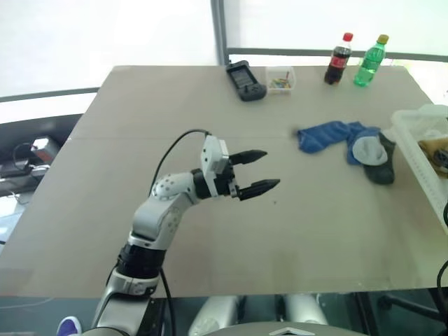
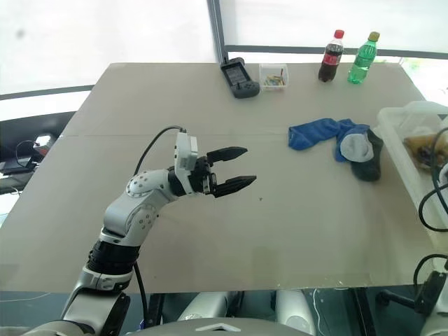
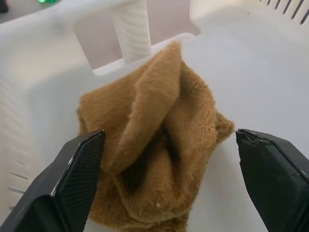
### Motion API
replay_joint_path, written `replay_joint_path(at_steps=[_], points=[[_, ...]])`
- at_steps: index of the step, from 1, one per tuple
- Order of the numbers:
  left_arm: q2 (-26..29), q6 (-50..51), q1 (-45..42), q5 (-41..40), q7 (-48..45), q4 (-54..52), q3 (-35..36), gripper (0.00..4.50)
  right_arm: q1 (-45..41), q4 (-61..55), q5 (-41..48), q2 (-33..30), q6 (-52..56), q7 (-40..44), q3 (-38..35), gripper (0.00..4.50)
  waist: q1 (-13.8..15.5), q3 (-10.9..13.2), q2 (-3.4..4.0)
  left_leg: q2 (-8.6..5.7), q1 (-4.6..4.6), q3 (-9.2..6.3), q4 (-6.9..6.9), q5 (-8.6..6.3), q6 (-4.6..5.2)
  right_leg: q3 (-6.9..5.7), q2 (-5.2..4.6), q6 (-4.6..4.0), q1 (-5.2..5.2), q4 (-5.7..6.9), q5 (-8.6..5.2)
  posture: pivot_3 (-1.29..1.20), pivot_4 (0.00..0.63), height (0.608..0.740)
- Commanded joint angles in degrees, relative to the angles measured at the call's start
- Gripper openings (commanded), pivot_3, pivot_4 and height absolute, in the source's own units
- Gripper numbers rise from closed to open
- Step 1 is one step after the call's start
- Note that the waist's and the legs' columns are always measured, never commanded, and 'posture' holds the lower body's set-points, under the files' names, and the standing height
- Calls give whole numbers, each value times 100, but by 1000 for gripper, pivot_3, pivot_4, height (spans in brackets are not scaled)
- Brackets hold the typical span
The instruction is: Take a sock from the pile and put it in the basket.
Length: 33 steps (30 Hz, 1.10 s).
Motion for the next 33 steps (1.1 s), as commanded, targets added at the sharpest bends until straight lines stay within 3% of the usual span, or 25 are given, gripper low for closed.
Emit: replay_joint_path(at_steps=[1, 6, 9, 16, 25, 31, 33], points=[[30, -46, -93, -98, -70, -30, 126, 4132, 299, -1084, 67, 45, -129, -13, -361, 4442, 1, -1, 2, -1, 0, 0, 0, 0, 0, 0, 0, 0, 0, 0, 0, 0, 150, 740], [90, 51, -75, -56, 109, 86, 283, 4132, 845, -2453, 207, 271, -764, 492, -299, 4442, -16, -2, 4, 0, 3, 1, 0, 0, 0, 2, 1, 1, 0, 2, 1, 0, 150, 740], [264, 86, 99, 13, 281, 26, 472, 4132, 1450, -2872, -437, 251, -1209, 422, -21, 4442, 9, -3, 5, 0, 3, -2, 0, 0, 0, 0, 3, 2, 0, 0, 1, 0, 150, 740], [478, 167, 337, -75, 364, -216, 599, 4132, 1499, -2817, -1271, 462, -1874, 191, 775, 4442, -23, -3, 10, 0, 10, 4, 0, 0, -1, 8, 4, 2, 1, 4, 1, 0, 150, 740], [433, 204, 355, -75, 401, -284, 547, 4132, 933, -1603, -1751, 427, -2200, 66, 926, 4442, 0, -3, 10, -2, 6, 3, 0, 0, -1, 4, 2, 3, 0, -1, 2, 0, 150, 740], [445, 165, 392, -82, 412, -290, 613, 4132, 954, -1733, -2085, 255, -2600, 453, 1371, 4442, -20, -3, 10, 0, 8, 5, -3, 0, -1, 8, 5, 3, -1, 2, 2, 0, 150, 740], [449, 152, 449, -104, 422, -332, 649, 4132, 1008, -2122, -1707, 380, -2656, 766, 1258, 4442, -14, -3, 11, 0, 8, 5, -3, 0, -1, 7, 5, 3, -1, 1, 1, 0, 150, 740]])
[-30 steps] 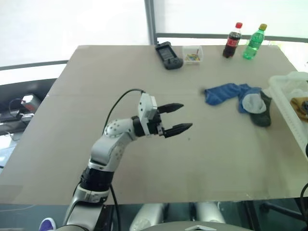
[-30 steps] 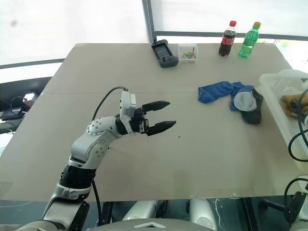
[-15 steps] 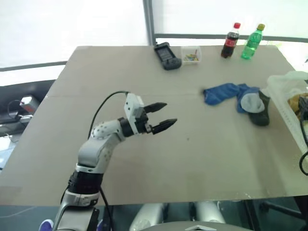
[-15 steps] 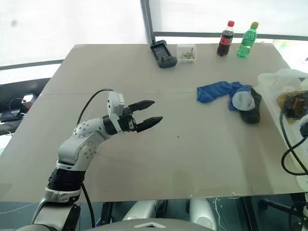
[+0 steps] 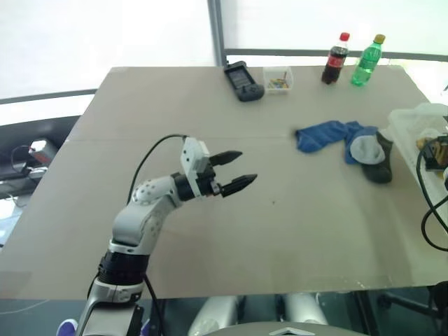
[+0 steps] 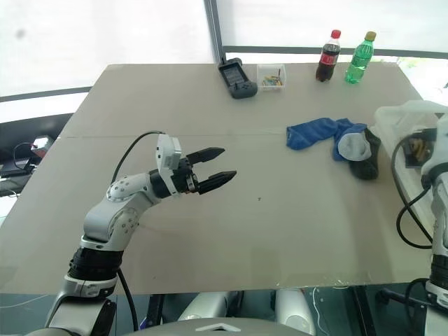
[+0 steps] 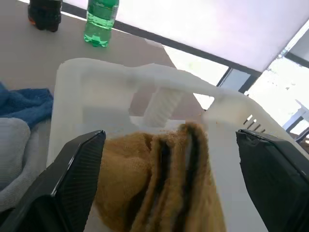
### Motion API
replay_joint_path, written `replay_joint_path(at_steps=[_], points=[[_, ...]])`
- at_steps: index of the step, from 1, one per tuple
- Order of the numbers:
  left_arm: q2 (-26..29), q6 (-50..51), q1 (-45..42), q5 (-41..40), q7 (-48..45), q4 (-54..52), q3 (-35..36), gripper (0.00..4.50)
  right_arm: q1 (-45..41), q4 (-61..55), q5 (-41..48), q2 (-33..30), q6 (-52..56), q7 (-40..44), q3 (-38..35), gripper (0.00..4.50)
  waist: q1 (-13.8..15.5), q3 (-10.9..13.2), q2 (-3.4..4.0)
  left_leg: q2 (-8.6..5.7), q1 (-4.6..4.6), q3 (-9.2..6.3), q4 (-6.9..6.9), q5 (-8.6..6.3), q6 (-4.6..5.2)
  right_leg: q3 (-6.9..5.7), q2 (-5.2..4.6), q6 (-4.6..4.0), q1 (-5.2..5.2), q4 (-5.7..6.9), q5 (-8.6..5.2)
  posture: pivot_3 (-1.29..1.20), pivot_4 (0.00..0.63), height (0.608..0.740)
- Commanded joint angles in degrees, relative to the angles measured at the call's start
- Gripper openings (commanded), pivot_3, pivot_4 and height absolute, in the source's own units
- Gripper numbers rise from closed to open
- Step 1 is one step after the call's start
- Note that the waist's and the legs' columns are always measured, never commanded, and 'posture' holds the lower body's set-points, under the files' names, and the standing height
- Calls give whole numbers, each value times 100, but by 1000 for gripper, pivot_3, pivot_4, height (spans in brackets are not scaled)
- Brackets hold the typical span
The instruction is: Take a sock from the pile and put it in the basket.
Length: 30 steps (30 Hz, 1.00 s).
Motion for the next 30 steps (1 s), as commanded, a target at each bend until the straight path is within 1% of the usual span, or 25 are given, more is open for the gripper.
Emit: replay_joint_path(at_steps=[1, 6, 9, 11, 15, 20, 21, 22, 26, 30], points=[[29, -84, 106, -124, 33, -340, 177, 4132, 55, -843, 488, 87, -306, 486, -224, 4442, -1, 0, 0, 0, 0, 0, -1, 0, 0, 0, 0, 0, 0, 0, 0, 0, 150, 740], [104, -73, 321, -218, 27, -468, 375, 4132, 745, -2227, 980, 392, -224, 866, -173, 4442, 19, 0, 0, 1, -4, -8, -2, -1, 0, -6, 1, 0, 0, -5, 0, 0, 150, 740], [222, 9, 511, -356, 31, -609, 560, 4132, 1231, -3025, 1356, 480, -106, 1318, 316, 4442, 17, 0, 0, 0, -3, -8, 1, -1, 0, -5, -1, 0, 2, -4, 0, 0, 150, 740], [316, 50, 653, -403, 54, -694, 665, 4132, 1462, -3281, 1510, 496, -106, 1558, 576, 4442, 7, 0, 1, 2, 0, -9, -1, -1, 0, -7, 2, 0, 2, -2, 0, 0, 150, 740], [603, 59, 1174, -402, 123, -965, 995, 4132, 1875, -3339, 1664, 391, -117, 2023, 842, 4442, 6, 1, 2, 2, 4, -6, -2, -1, 0, -1, 3, 0, 4, -2, 0, 0, 150, 740], [1128, 252, 2328, -741, -35, -1563, 1729, 4132, 2450, -3200, 1876, 132, -299, 2758, 674, 4442, 24, 4, 4, 2, 2, -7, -10, -2, 2, -3, 2, 0, 3, -12, 0, 0, 150, 740], [1211, 299, 2537, -827, -78, -1650, 1871, 4316, 2503, -3160, 1914, 75, -290, 2851, 642, 4490, 25, 5, 6, 2, 3, -7, -11, -2, 1, -4, 2, 0, 4, -11, -1, 0, 150, 740], [1293, 301, 2764, -842, -102, -1737, 2010, 4316, 2575, -3117, 1891, -16, -309, 2967, 635, 4490, 30, 8, 11, 2, 4, -6, -10, -3, 1, -3, 2, 0, 5, -10, -1, 0, 150, 740], [1415, 246, 3433, -770, -28, -2072, 2366, 4316, 2798, -2955, 1791, -148, -436, 3175, 550, 4490, 61, 12, 14, 2, 12, -7, -9, -4, 1, -8, -2, 0, 13, -9, -1, 0, 150, 740], [1435, 350, 3782, -822, 123, -2299, 2500, 4316, 2859, -2768, 1759, -218, -527, 3334, 536, 4490, 81, 13, 16, 3, 12, -4, -12, -5, 3, -6, -2, 0, 13, -11, -1, 0, 150, 740]])
